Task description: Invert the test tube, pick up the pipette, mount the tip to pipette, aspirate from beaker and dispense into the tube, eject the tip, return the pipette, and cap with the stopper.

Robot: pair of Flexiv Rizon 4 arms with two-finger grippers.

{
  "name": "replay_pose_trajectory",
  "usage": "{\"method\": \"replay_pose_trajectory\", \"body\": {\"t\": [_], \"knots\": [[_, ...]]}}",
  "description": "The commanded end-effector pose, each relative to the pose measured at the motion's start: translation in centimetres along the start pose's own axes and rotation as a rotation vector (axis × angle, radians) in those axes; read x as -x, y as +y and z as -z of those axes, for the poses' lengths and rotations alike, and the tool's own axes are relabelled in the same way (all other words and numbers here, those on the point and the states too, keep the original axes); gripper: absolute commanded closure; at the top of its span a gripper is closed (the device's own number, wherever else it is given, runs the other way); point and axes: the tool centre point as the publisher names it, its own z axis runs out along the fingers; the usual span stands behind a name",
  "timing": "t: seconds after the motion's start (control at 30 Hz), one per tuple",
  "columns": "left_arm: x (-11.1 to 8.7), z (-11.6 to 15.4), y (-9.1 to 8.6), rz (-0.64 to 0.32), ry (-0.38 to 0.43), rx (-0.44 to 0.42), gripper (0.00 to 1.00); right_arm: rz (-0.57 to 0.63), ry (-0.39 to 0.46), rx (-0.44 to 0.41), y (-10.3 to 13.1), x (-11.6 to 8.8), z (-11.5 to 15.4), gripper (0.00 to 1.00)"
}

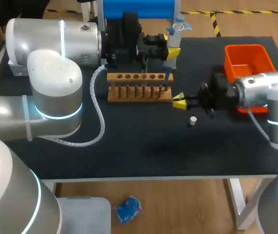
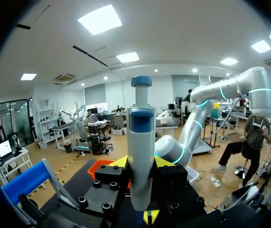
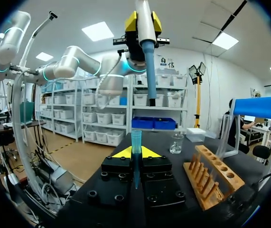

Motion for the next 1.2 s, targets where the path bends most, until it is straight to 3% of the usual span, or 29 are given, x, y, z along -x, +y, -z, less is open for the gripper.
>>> {"method": "replay_pose_trajectory", "body": {"t": [0.03, 0.57, 1.2], "knots": [[0.0, 0.1, 0.1, -0.002, 0.000, -0.005, 1.00, 0.009, 0.021, 0.005, -0.2, 0.9, -1.5, 1.00], [0.0, 0.1, 0.1, -0.002, 0.000, -0.005, 1.00, 0.021, 0.026, -0.001, -0.2, 0.8, -1.8, 1.00], [0.0, 0.1, 0.1, -0.002, 0.000, -0.005, 1.00, 0.106, 0.074, 0.031, 0.7, 2.7, -3.8, 1.00]]}}
